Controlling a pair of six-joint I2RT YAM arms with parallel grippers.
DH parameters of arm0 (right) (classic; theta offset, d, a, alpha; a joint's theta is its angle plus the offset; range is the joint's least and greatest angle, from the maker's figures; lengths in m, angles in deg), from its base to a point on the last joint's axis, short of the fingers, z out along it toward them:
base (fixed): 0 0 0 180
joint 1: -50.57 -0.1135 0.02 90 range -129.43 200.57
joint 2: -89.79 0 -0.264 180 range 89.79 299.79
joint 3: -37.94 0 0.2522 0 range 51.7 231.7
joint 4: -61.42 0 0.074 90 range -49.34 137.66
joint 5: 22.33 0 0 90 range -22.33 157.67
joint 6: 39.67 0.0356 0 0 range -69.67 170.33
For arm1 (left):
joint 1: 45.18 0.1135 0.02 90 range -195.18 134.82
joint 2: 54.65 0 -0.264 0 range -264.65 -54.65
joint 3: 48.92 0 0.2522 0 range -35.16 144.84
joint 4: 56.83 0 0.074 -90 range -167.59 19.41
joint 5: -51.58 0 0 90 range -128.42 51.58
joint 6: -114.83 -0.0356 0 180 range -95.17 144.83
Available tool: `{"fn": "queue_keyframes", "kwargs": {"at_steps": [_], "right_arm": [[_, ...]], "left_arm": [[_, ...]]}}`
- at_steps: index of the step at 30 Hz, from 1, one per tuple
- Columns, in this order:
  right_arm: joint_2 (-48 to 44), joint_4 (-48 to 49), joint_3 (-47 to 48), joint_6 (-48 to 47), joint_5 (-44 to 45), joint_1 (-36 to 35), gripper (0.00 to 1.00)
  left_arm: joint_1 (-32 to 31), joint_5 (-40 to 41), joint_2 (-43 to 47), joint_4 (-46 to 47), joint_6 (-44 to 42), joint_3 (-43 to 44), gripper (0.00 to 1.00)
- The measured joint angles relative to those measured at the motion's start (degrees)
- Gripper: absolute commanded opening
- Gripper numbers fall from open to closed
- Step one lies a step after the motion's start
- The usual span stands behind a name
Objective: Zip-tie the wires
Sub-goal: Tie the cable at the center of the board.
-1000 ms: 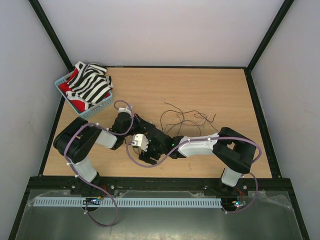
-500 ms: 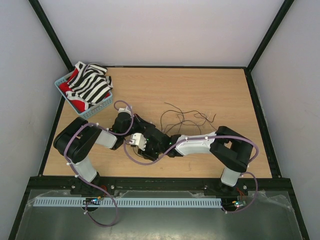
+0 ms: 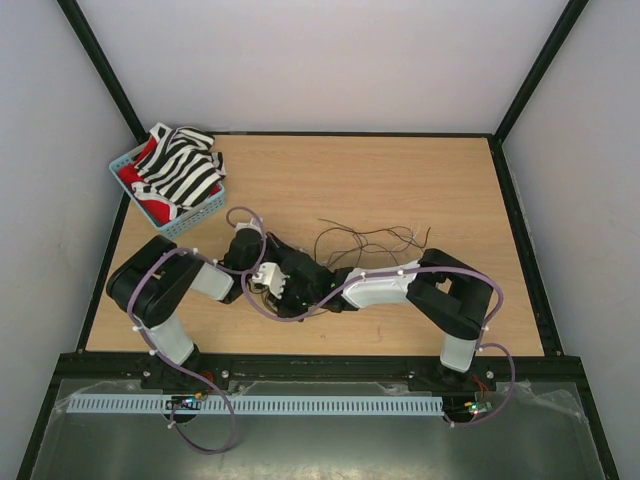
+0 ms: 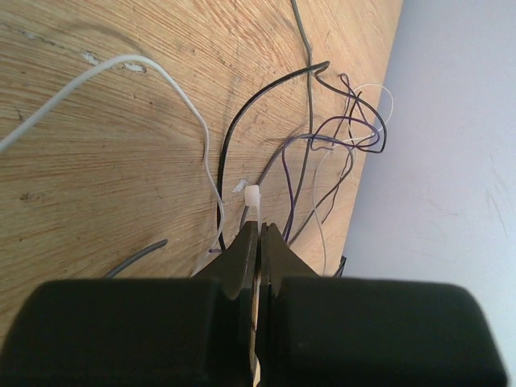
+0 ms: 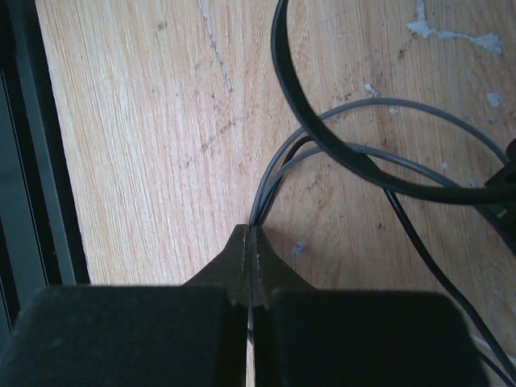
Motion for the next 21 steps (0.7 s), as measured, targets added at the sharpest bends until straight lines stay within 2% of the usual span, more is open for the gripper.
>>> {"fn": "queue_keyframes", "kwargs": {"at_steps": [13, 21], "right_arm": [[2.47, 8.17, 0.09, 2.10, 2.43, 0.09, 0.00], [3.39, 13.86, -1.03, -0.44, 0.70, 1.42, 0.00]], "left_arm": [[0.13, 1.07, 3.82, -0.07, 2.73, -2.29, 0.00], [1.05, 0.33, 4.63, -0.11, 4.70, -3.19, 0.00]]}}
